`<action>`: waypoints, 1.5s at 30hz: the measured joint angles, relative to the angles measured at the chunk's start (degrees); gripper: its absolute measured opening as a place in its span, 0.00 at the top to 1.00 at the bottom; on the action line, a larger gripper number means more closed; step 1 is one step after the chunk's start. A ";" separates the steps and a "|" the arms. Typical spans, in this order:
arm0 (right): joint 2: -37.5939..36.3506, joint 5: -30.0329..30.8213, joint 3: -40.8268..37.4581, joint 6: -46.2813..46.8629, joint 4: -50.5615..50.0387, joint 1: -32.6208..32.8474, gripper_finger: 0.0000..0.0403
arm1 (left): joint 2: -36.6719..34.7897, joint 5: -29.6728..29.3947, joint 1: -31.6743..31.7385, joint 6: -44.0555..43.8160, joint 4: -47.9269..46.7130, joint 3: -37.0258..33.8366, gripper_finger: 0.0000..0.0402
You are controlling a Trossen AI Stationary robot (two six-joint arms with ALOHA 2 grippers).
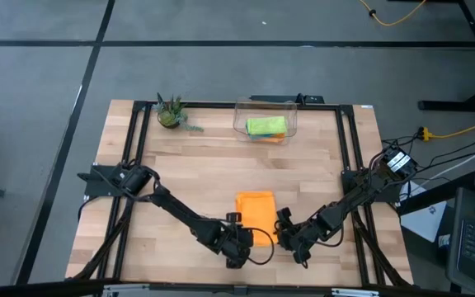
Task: Fold microfiber towels
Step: Fold the orange towel on the table
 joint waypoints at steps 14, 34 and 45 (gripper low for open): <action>-0.05 -3.14 0.02 9.25 0.05 -0.17 0.96 | -0.79 9.85 1.74 -6.82 0.64 0.29 0.96; -6.00 -34.03 0.03 25.65 4.00 -0.37 0.97 | -1.27 27.75 2.22 -9.18 6.11 8.41 0.99; -9.71 -39.97 0.01 26.87 5.05 -0.33 0.97 | -1.46 36.12 2.73 -11.12 11.43 8.44 1.00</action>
